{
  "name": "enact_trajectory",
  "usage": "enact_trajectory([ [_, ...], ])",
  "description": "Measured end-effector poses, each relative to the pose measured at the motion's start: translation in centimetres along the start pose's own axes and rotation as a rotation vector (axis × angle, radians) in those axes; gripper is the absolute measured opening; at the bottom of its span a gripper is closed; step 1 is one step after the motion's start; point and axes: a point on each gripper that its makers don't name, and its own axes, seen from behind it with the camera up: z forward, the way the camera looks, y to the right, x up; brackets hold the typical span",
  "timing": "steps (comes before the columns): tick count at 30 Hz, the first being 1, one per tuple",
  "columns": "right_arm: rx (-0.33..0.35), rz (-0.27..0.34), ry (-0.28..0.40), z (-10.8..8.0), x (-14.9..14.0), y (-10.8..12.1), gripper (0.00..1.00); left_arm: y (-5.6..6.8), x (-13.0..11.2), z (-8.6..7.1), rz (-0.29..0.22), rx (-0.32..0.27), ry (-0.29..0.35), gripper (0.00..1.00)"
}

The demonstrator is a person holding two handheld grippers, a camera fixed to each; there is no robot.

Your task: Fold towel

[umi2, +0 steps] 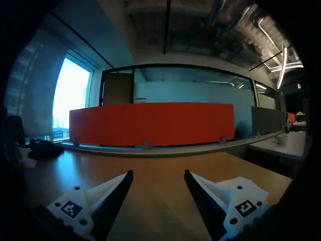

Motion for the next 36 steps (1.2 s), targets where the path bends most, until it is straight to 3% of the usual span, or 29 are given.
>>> enact_trajectory([
  [36, 0.002, -0.022, -0.026, 0.12, -1.01, -0.58, 0.99, 0.01, 0.04, 0.05, 0.0, 0.0, 0.0, 0.96],
])
